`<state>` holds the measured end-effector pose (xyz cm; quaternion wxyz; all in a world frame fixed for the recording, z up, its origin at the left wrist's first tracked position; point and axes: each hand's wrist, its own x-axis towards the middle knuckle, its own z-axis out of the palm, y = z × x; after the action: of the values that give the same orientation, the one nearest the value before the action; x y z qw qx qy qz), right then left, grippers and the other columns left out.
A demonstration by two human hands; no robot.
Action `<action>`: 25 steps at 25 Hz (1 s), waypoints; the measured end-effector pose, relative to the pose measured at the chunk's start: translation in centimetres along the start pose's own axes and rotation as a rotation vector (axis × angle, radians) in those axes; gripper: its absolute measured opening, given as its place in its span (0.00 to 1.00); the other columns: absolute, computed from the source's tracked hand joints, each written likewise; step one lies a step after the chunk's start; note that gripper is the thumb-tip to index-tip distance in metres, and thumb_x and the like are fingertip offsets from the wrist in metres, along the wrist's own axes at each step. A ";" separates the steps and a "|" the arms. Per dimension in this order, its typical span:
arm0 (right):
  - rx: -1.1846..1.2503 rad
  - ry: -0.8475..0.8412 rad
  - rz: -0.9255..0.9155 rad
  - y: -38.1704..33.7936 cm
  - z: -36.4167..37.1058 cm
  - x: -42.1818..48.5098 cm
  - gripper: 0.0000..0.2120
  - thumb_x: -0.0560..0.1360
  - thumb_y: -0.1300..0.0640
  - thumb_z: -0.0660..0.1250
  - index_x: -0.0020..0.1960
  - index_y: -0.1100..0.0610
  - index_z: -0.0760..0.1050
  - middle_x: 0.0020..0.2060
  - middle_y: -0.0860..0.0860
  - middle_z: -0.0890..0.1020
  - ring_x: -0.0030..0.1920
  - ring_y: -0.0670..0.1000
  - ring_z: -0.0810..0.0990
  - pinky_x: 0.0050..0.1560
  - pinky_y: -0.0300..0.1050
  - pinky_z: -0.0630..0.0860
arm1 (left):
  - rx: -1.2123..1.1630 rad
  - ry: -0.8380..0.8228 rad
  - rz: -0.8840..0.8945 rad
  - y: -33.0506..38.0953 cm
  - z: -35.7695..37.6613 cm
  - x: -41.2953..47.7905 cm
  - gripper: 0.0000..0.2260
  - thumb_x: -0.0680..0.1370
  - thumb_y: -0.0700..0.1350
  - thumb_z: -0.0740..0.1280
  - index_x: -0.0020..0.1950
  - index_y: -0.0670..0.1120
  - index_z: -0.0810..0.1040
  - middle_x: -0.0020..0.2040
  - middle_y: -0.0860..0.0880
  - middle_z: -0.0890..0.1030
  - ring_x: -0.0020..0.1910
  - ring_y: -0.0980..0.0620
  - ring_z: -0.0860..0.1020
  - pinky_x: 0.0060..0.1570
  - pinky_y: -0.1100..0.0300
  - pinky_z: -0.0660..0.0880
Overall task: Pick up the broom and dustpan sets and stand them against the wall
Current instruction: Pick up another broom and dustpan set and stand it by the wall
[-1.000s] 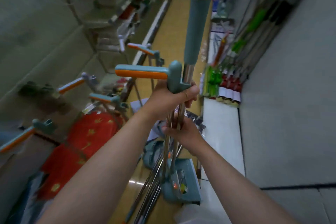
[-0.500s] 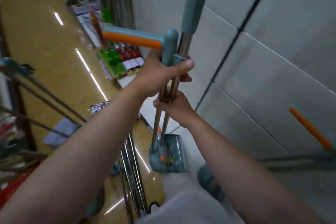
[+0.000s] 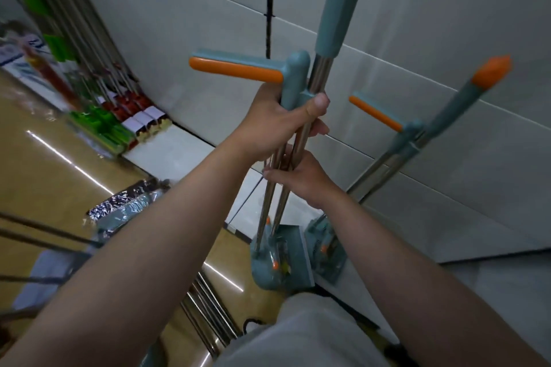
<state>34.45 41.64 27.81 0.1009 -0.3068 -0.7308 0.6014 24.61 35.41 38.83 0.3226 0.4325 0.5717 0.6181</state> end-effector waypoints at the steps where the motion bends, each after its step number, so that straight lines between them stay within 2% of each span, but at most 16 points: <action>1: -0.005 -0.016 -0.004 -0.1 -0.5 -0.5 0.13 0.67 0.53 0.76 0.46 0.60 0.80 0.43 0.58 0.85 0.48 0.57 0.85 0.58 0.61 0.80 | 0.012 -0.008 0.001 0.2 0.5 0.1 0.27 0.73 0.55 0.70 0.56 0.31 0.76 0.42 0.43 0.81 0.37 0.48 0.85 0.42 0.55 0.82; 3: -0.003 -0.029 -0.014 -0.5 -1.3 -1.5 0.12 0.68 0.54 0.76 0.46 0.59 0.80 0.43 0.58 0.85 0.47 0.57 0.84 0.57 0.60 0.80 | 0.030 -0.036 -0.008 0.7 1.5 0.3 0.22 0.77 0.52 0.70 0.55 0.32 0.77 0.41 0.45 0.81 0.36 0.49 0.84 0.40 0.57 0.81; 5: -0.002 -0.038 -0.018 -0.5 -2.5 -2.6 0.10 0.68 0.54 0.75 0.45 0.57 0.80 0.43 0.58 0.84 0.47 0.57 0.84 0.54 0.60 0.81 | 0.010 -0.065 -0.013 1.3 2.9 0.5 0.16 0.79 0.52 0.69 0.52 0.38 0.79 0.40 0.48 0.82 0.36 0.49 0.84 0.40 0.57 0.81; 8: 0.003 -0.076 0.002 0.1 -4.8 -4.7 0.07 0.69 0.53 0.75 0.44 0.54 0.80 0.42 0.55 0.85 0.45 0.55 0.84 0.53 0.59 0.82 | -0.047 -0.090 -0.030 1.8 6.1 0.2 0.21 0.73 0.61 0.67 0.48 0.43 0.80 0.38 0.49 0.83 0.35 0.47 0.84 0.40 0.55 0.82; 11: -0.004 -0.097 0.016 1.6 -8.0 -7.6 0.05 0.71 0.52 0.76 0.45 0.51 0.82 0.41 0.50 0.86 0.44 0.47 0.84 0.54 0.53 0.82 | -0.073 -0.163 -0.018 1.5 9.9 -0.3 0.25 0.70 0.63 0.66 0.48 0.41 0.78 0.38 0.48 0.83 0.34 0.48 0.84 0.38 0.54 0.82; 15: -0.020 -0.076 0.024 3.8 -12.5 -11.2 0.03 0.72 0.52 0.76 0.45 0.50 0.84 0.41 0.47 0.86 0.44 0.44 0.84 0.54 0.50 0.81 | -0.142 -0.195 -0.010 0.6 15.3 -0.9 0.29 0.69 0.65 0.68 0.49 0.38 0.77 0.38 0.48 0.83 0.36 0.46 0.85 0.40 0.48 0.84; 18: -0.029 -0.030 0.028 5.2 -15.2 -13.3 0.02 0.72 0.52 0.76 0.44 0.48 0.84 0.41 0.46 0.86 0.45 0.44 0.85 0.56 0.50 0.81 | -0.143 -0.231 -0.011 0.4 18.7 -1.1 0.32 0.68 0.68 0.68 0.50 0.38 0.77 0.40 0.47 0.83 0.39 0.44 0.86 0.40 0.52 0.83; 22: -0.053 0.025 0.039 6.6 -18.0 -15.1 0.05 0.69 0.49 0.76 0.44 0.48 0.84 0.42 0.47 0.87 0.47 0.47 0.86 0.58 0.56 0.80 | -0.135 -0.262 -0.016 0.6 22.6 -0.9 0.28 0.70 0.65 0.65 0.51 0.40 0.77 0.41 0.45 0.83 0.42 0.43 0.86 0.41 0.54 0.83; 25: -0.052 0.044 0.044 7.4 -19.7 -15.9 0.05 0.69 0.51 0.77 0.43 0.49 0.84 0.42 0.48 0.87 0.47 0.49 0.86 0.58 0.57 0.80 | -0.100 -0.265 -0.003 0.7 24.8 -0.9 0.24 0.72 0.61 0.64 0.51 0.40 0.77 0.42 0.42 0.83 0.46 0.43 0.86 0.47 0.50 0.84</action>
<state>59.65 49.34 29.38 0.0956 -0.3382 -0.7370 0.5773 47.49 45.08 38.64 0.4172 0.4929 0.4934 0.5827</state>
